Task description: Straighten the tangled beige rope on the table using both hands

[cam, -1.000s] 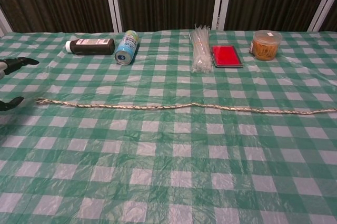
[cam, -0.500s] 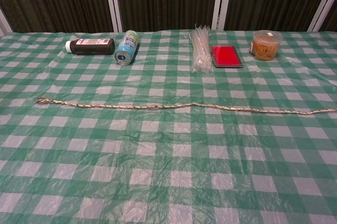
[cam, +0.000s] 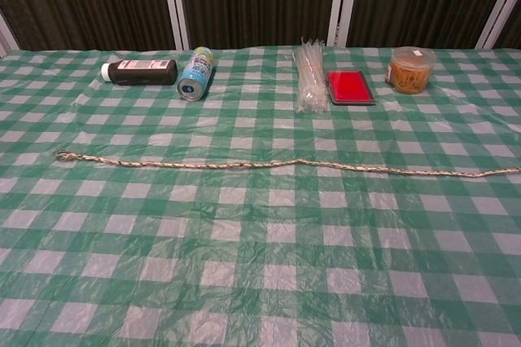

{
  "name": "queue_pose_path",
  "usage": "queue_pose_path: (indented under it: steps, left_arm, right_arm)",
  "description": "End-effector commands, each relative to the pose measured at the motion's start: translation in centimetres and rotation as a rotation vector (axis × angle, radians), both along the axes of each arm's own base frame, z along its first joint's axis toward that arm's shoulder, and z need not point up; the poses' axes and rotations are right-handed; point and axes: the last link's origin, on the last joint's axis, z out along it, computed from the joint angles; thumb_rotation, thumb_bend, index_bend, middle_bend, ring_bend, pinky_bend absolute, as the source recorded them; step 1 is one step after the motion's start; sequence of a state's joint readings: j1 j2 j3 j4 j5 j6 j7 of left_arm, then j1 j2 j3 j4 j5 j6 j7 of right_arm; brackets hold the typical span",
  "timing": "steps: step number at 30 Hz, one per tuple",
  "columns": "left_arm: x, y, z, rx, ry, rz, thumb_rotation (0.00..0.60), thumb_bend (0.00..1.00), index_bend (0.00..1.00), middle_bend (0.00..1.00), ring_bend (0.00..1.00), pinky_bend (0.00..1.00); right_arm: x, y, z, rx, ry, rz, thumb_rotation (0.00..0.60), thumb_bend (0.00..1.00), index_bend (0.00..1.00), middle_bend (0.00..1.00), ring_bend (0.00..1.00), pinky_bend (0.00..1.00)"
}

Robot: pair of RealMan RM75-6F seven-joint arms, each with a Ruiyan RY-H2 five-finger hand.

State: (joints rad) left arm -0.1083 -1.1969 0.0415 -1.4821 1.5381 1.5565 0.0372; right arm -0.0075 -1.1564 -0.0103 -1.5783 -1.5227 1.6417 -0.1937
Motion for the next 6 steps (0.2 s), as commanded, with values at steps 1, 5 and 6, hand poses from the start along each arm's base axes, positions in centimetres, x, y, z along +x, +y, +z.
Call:
queue_pose_path:
  steps: [1, 5, 6]
  left_arm:
    - [-0.04, 0.03, -0.12, -0.006, 0.003, 0.005, 0.6, 0.45, 0.0, 0.0, 0.0, 0.0]
    - [-0.08, 0.1, -0.21, -0.01, 0.013, 0.01, 0.6, 0.46, 0.0, 0.0, 0.0, 0.0]
    - [-0.1, 0.11, -0.21, -0.009, 0.015, 0.01, 0.6, 0.46, 0.0, 0.0, 0.0, 0.0]
  right_arm:
    - [-0.05, -0.13, 0.01, 0.0, -0.001, -0.005, 0.6, 0.42, 0.0, 0.0, 0.0, 0.0]
    - [-0.11, -0.25, 0.01, 0.001, 0.001, -0.007, 0.6, 0.42, 0.0, 0.0, 0.0, 0.0]
    - [-0.15, -0.28, 0.02, 0.001, -0.001, -0.011, 0.6, 0.42, 0.0, 0.0, 0.0, 0.0]
